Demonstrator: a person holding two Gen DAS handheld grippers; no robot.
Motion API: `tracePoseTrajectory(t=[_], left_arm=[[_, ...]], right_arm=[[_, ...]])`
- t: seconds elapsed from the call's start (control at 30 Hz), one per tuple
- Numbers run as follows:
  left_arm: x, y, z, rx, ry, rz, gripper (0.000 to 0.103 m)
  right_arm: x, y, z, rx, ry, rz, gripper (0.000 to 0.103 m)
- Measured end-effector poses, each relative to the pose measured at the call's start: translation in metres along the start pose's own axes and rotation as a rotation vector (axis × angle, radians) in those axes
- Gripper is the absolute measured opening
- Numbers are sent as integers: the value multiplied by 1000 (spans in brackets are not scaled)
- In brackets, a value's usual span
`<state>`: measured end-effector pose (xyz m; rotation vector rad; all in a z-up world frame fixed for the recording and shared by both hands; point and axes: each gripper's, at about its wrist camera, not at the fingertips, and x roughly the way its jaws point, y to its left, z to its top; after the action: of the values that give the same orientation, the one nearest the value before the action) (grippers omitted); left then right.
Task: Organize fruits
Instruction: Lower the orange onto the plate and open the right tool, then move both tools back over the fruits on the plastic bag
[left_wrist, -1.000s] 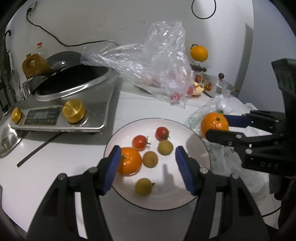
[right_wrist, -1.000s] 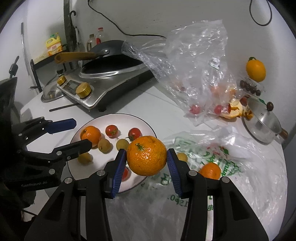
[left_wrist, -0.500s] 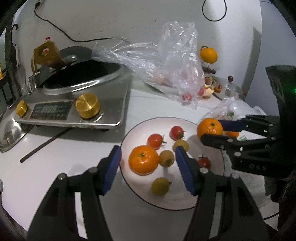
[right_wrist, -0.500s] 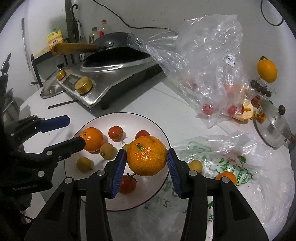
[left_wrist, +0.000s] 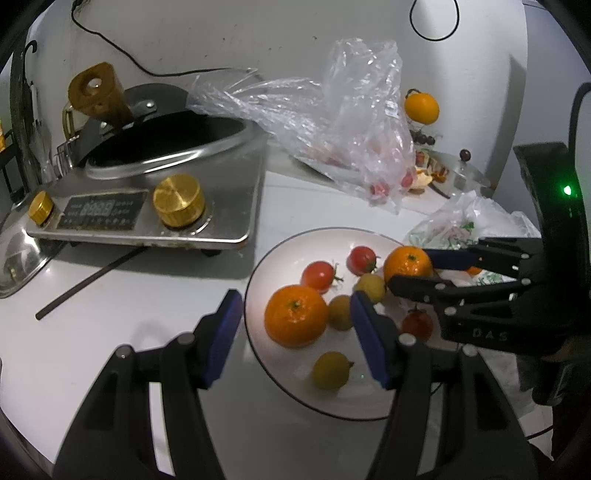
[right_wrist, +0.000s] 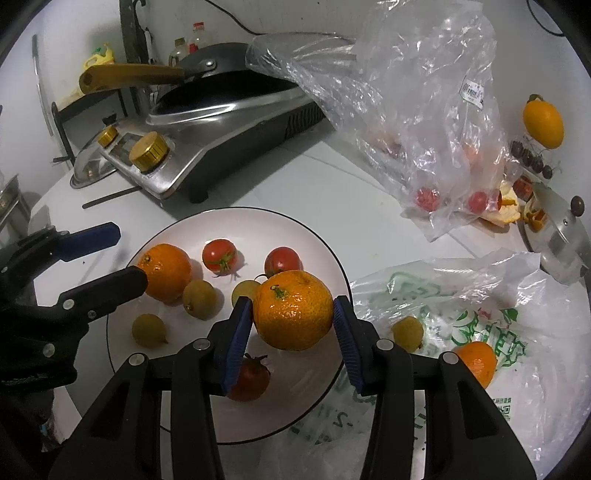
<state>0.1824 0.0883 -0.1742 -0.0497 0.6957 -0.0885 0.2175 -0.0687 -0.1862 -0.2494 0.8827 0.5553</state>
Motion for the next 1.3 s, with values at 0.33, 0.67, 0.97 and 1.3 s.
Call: tracePoseTrajectory(t=[0.33,0.67,0.97,1.3], left_arm=[[-1,0,-1,-2,-2,-5,62],[-10,-5,-2,7,-14,-6,62],[-21,-18,-1,15,-26,-20,62],[-34,-36,-2,37,-39,-23,62]], right_arm=[[4,3,-1,-2,18,-6,48],[-11,4,-2,-3,-10,-14,55],[-31,2,-8,1,-35,-24,55],[-60,-2,-20,17,-75,-35,55]])
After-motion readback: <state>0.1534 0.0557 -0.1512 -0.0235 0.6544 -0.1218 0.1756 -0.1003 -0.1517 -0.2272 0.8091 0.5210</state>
